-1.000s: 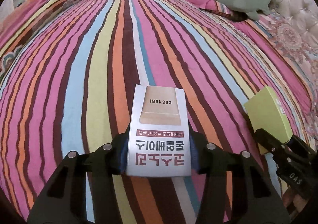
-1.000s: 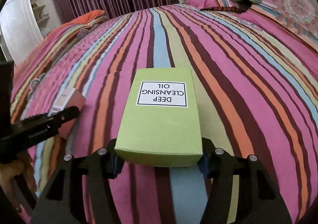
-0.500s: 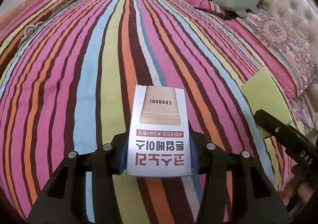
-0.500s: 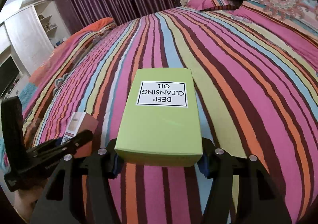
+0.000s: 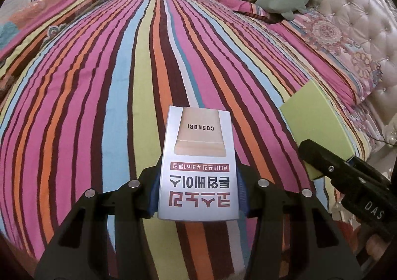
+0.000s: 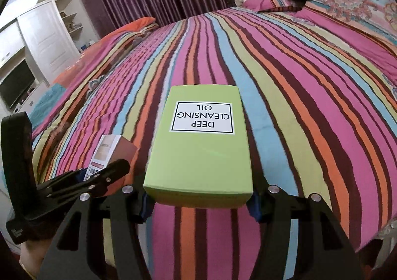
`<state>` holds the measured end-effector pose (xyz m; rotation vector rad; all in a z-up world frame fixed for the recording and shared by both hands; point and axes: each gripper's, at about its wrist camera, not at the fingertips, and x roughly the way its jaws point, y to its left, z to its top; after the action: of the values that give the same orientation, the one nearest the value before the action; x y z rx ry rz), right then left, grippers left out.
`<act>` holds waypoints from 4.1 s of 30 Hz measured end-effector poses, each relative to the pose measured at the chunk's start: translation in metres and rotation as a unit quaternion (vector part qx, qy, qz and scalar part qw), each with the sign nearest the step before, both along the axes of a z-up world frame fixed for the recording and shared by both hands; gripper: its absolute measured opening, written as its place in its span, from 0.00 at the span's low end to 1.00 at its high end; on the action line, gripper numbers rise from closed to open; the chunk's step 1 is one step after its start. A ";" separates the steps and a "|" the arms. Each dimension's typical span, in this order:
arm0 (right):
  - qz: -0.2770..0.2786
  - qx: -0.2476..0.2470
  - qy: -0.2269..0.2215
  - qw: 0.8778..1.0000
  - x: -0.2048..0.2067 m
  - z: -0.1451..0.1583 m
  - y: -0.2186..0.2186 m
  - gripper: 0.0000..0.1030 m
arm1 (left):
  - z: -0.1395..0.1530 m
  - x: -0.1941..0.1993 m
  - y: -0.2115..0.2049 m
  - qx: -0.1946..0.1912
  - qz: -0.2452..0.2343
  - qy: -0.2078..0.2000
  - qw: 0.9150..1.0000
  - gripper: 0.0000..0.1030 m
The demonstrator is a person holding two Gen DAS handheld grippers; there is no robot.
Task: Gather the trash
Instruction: 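Lift both held boxes off the bed and carry them down over the wastebasket, then open both tools to drop the two boxes into the wastebasket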
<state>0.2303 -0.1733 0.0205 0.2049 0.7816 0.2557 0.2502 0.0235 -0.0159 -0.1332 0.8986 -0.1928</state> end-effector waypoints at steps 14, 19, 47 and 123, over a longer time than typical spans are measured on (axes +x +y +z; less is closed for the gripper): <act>0.015 -0.017 -0.017 1.000 -0.070 0.009 0.012 0.54 | -0.003 -0.094 0.003 0.009 -0.006 -0.007 1.000 0.46; 0.024 -0.030 -0.021 0.999 -0.092 0.010 0.014 0.54 | -0.007 -0.121 0.006 0.014 -0.009 -0.006 1.000 0.46; 0.034 -0.047 0.136 0.989 -0.162 -0.050 -0.002 0.54 | -0.071 -0.199 -0.027 0.060 -0.081 0.092 0.991 0.46; -0.029 0.028 0.542 0.840 -0.145 -0.222 -0.005 0.91 | -0.244 -0.169 -0.052 0.086 -0.078 0.441 0.890 0.82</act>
<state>0.0853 -0.1779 -0.2011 0.4422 1.8989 0.0812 0.0816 -0.0282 -0.2596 0.0287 1.8359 -0.2020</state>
